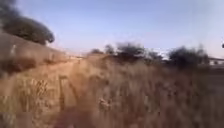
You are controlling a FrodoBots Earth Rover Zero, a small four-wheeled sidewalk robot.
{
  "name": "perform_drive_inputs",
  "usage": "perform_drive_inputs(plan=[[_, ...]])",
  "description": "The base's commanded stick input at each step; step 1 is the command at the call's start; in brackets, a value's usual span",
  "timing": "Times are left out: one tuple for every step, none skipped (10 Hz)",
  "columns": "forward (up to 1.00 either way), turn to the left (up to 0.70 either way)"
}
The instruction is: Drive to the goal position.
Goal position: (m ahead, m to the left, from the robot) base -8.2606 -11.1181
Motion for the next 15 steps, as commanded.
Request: perform_drive_inputs(plan=[[-0.7,0.35],[-0.7,0.35],[-0.7,0.35],[-0.7,0.35],[-0.7,0.35],[-0.7,0.35],[-0.7,0.35],[-0.7,0.35],[-0.69,0.34],[-0.29,0.24],[0.0,0.02],[0.2,-0.22],[0.49,-0.4],[0.7,-0.35],[0.7,-0.35]])
